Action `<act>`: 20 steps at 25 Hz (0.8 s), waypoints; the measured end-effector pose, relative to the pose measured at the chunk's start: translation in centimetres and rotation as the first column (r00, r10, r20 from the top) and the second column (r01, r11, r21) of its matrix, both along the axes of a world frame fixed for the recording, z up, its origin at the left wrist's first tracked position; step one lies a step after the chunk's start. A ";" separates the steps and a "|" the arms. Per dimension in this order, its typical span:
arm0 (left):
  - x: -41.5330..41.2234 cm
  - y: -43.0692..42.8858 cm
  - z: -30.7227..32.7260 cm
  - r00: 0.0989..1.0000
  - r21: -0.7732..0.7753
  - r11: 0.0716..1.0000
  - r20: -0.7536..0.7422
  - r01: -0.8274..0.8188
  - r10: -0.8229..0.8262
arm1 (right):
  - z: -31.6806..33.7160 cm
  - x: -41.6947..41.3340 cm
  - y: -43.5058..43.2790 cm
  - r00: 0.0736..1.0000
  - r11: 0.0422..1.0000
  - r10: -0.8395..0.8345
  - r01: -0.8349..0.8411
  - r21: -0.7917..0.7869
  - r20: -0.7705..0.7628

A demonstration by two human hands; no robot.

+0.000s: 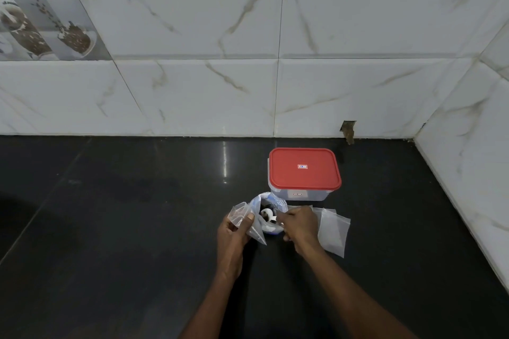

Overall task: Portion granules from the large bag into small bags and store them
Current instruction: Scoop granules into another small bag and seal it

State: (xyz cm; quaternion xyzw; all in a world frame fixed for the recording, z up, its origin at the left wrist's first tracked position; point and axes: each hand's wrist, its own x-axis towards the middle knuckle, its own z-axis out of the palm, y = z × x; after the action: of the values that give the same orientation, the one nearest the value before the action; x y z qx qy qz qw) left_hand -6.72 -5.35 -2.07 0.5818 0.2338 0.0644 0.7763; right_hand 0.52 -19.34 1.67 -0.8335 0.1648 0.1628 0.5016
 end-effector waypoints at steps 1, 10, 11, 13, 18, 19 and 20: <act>0.0 0.1 -0.2 1.000 -0.002 1.000 -0.007 -0.008 0.008 | 0.0 0.0 -0.2 1.000 1.000 0.007 -0.007 -0.009 0.015; -0.4 0.1 0.2 0.996 0.266 0.964 -0.091 -0.001 0.026 | 2.8 -1.2 -1.8 0.958 0.998 0.063 -0.060 -0.019 0.279; -0.3 0.0 0.4 0.995 0.314 0.950 -0.096 0.008 0.023 | 3.5 -1.4 -1.9 0.941 0.997 0.071 -0.076 0.002 0.331; 0.1 -0.2 0.7 0.996 0.395 0.918 -0.092 0.028 0.010 | 4.4 -2.1 -1.8 0.838 0.980 0.197 -0.169 -0.102 0.509; 0.6 -0.7 1.1 0.996 0.460 0.887 -0.091 0.049 -0.008 | 2.2 -4.2 -1.5 0.240 0.620 0.779 -0.162 -0.768 0.579; 0.6 -0.7 1.2 0.996 0.464 0.884 -0.088 0.049 -0.009 | 1.5 -4.5 -1.8 0.190 0.588 0.805 -0.134 -0.797 0.562; 0.7 -0.7 1.3 0.997 0.470 0.882 -0.082 0.042 -0.004 | 1.2 -4.6 -2.0 0.159 0.602 0.797 -0.116 -0.790 0.583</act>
State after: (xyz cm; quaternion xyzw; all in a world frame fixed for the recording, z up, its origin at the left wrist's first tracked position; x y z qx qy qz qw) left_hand -6.06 -6.05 -0.80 0.7579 0.2346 0.0871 0.6025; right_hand -4.07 -21.38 2.84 -0.8793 -0.3887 -0.2393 0.1360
